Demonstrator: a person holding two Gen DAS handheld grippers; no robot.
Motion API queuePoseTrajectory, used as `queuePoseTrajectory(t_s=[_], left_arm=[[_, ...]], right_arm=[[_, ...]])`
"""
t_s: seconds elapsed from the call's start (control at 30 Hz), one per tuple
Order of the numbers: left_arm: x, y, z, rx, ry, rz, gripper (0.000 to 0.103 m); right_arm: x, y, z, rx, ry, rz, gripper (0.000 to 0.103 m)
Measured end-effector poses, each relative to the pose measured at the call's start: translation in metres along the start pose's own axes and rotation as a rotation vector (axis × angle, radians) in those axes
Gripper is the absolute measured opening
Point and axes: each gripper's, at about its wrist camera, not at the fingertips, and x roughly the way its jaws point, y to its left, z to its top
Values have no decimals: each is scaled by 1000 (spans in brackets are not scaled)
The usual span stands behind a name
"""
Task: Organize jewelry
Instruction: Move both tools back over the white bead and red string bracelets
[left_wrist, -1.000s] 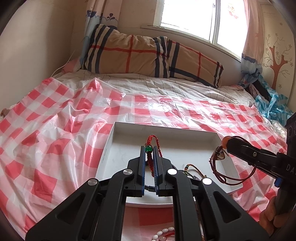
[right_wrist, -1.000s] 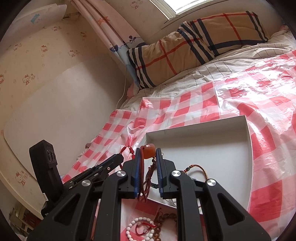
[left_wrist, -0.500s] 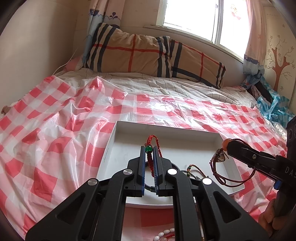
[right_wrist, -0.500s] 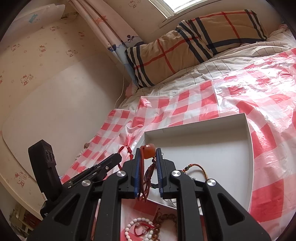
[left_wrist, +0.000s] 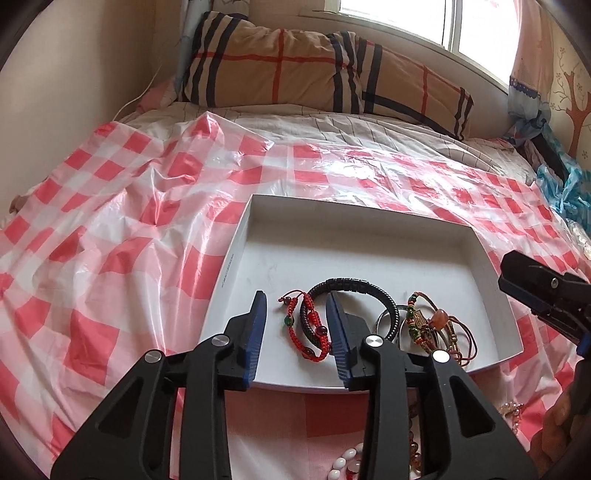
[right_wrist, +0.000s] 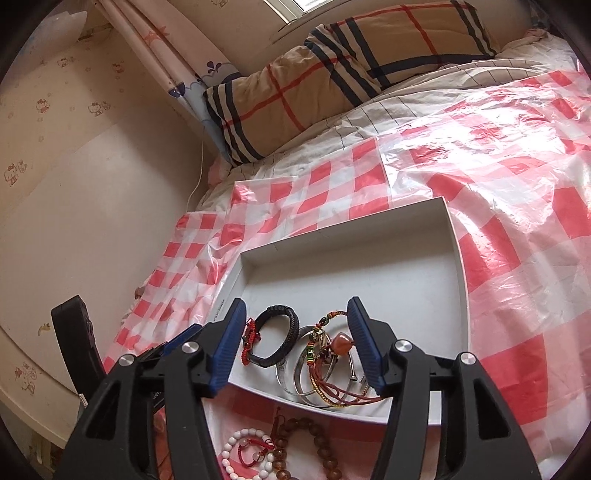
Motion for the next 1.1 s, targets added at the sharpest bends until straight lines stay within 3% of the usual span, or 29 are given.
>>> queuePoseTrajectory(t_s=[0.13,0.27,0.4,0.5,0.63,0.73,0.8,1.1], left_arm=[[-11,-4,-1,42,-19,14,38],[-30,-8,-11,110,-12,27,49],[-29,-20,-26,257,82,54,50],[-31,-21,-42,275,130,58,50],[-32,-20,-67,310,189,83,50],[-28,-21,-78,322,223,97,50],[-26,-22,-85,339,232,110,50],[-32,-19,-89,298,243,56,50]], right_arm=[[-20,-3,10,-5,-34,-14,60],[-47,-7,14,-50,-40,-95,69],[-36,-11,-5,-108,140,-179,71],[-13,9,-31,-248,262,-258,71],[12,43,-66,-441,334,-348,71],[26,47,-83,-507,370,-414,71],[31,40,-91,-544,390,-504,71],[-9,7,-100,-457,378,-625,78]])
